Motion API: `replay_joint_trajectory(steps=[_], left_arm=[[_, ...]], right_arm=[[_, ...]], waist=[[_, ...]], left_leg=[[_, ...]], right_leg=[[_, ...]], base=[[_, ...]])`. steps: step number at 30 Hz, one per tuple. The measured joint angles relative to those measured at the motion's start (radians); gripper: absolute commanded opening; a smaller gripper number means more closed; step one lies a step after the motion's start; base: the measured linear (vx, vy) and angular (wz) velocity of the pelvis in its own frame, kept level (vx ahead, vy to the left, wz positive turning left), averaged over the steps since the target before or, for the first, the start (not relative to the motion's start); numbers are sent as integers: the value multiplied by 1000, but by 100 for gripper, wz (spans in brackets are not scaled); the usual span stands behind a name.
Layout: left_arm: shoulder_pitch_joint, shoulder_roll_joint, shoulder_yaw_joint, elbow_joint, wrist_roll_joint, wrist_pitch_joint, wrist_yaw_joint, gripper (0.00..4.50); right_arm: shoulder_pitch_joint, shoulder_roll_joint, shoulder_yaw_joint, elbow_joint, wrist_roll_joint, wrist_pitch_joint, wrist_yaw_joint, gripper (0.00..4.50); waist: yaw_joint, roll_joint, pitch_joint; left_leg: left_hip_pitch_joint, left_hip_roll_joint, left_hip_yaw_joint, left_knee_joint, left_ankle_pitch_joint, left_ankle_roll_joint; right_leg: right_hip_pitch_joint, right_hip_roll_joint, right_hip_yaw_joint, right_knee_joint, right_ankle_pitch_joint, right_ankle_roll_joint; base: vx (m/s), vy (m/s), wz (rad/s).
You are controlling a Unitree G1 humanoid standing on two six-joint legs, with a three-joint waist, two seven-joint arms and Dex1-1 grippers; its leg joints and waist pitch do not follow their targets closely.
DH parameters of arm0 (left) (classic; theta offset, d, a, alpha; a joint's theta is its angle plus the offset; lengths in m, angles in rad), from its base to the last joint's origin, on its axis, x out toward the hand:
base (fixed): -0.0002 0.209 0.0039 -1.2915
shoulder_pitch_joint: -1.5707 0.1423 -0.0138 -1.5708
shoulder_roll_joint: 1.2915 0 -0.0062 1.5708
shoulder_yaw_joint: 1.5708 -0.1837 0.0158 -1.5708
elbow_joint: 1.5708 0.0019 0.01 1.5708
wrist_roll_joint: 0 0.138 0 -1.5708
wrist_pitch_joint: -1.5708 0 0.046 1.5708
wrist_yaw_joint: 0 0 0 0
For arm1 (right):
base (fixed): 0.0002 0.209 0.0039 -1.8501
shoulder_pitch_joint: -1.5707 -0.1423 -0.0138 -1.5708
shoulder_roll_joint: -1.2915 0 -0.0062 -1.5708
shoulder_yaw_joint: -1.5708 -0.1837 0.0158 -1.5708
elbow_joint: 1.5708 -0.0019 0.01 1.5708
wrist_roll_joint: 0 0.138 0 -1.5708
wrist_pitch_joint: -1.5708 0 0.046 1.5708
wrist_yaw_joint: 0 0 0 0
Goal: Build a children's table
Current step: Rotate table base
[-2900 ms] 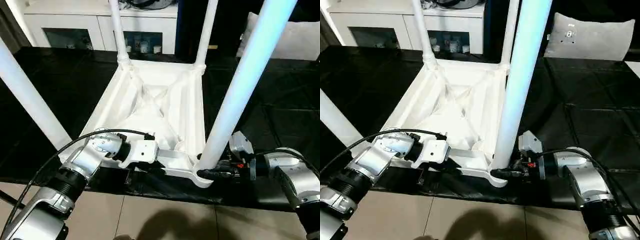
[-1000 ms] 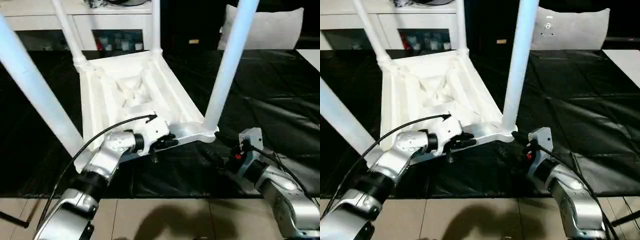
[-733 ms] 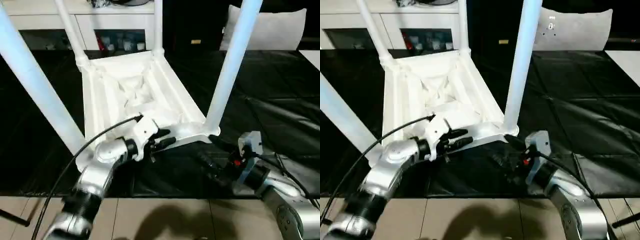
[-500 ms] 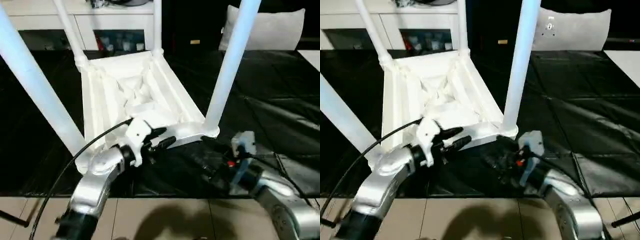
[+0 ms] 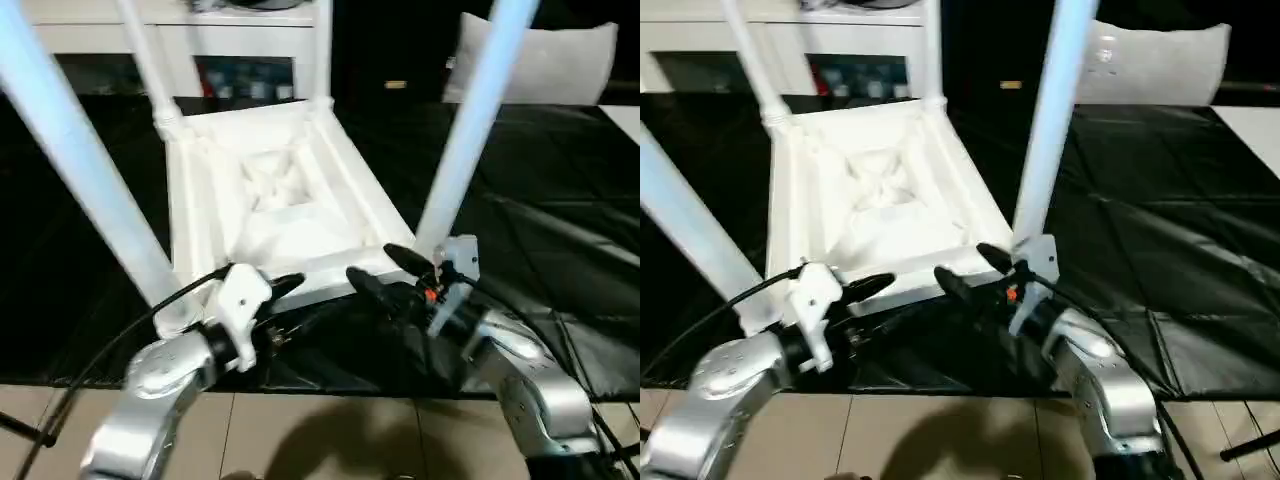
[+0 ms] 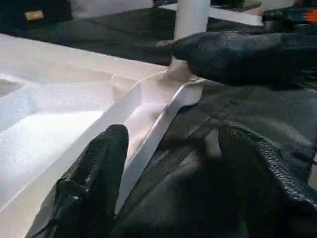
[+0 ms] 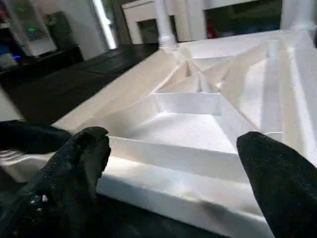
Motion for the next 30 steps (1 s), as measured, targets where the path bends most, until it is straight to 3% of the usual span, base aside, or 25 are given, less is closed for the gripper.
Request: replay_joint_trajectory(steps=[4,6,8,12,18,25,30], left_arm=[[35,48,20,-50,-28,37,-29,399],[80,100,22,-90,-50,58,-62,403],[123,150,30,-114,-71,82,-97,438],[188,247,84,-134,-89,124,-144,446],[245,325,176,-137,-129,161,-205,446],[237,367,253,-124,-169,172,-224,446],[163,384,338,-34,-191,142,-223,446]], right_arm=[[-43,12,-13,67,-25,-26,-54,450],[-66,9,-32,112,-42,-47,-78,450],[-84,-1,-54,151,-54,-67,-107,450],[-127,-20,-81,232,-73,-109,-133,450],[-170,-64,-127,325,-81,-164,-165,450],[-174,-95,-194,371,-87,-209,-192,450],[-142,-105,-198,367,-87,-218,-178,450]], waist=[[4,-3,0],[2,-6,0],[1,-7,0],[5,-11,2],[8,-14,2],[2,-18,0],[-3,-18,0]], left_leg=[[0,0,0,2,0,0],[1,0,0,2,0,0],[2,0,1,3,0,0],[3,0,1,9,0,0],[2,-1,1,16,0,0],[3,0,1,17,0,0],[4,1,0,17,0,0]], right_leg=[[0,0,0,4,0,0],[0,0,0,5,0,0],[0,0,0,7,0,0],[0,0,1,16,-1,2],[0,-1,1,19,0,2],[0,0,1,21,0,2],[0,2,2,23,0,2]], base=[[0,0,0],[0,0,0],[0,0,0],[0,0,0],[0,0,0],[0,0,0],[0,0,0]])
